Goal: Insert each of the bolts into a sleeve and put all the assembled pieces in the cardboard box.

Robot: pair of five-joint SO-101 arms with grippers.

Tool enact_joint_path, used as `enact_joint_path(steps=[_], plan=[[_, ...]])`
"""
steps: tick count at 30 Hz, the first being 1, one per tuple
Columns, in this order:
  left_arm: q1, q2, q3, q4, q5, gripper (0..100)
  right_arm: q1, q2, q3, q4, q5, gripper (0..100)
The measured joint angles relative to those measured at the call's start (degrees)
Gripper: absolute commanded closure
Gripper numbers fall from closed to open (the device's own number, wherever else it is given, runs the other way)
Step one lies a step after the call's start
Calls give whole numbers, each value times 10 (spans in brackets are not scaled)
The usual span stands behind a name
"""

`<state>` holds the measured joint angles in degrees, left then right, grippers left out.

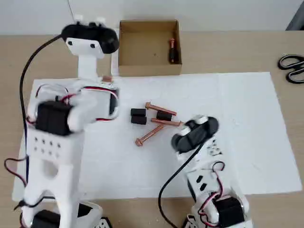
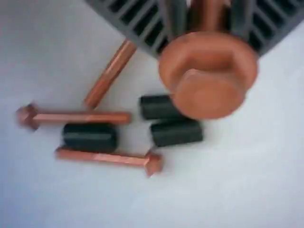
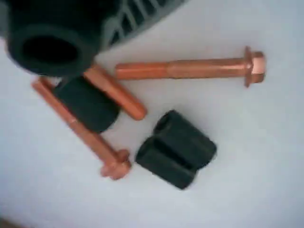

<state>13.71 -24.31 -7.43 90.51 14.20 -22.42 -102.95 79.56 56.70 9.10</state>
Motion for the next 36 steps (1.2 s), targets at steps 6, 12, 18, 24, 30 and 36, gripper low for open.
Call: enact_joint_path(steps=[6, 12, 18, 24, 30, 36], plan=[[40, -10, 25, -24, 47, 994, -64, 1, 46, -65, -51, 995], [79, -10, 142, -108, 47, 994, -120, 2, 110, -119, -104, 995], [93, -10, 319, -295, 47, 994, -128, 2, 119, -120, -107, 995], [93, -10, 379, -435, 61, 994, -127, 2, 123, -142, -109, 995], [76, -10, 379, -520, 120, 994, -127, 3, 164, -208, -109, 995], [75, -39, 382, -535, 136, 994, -99, 2, 164, -248, -165, 995]])
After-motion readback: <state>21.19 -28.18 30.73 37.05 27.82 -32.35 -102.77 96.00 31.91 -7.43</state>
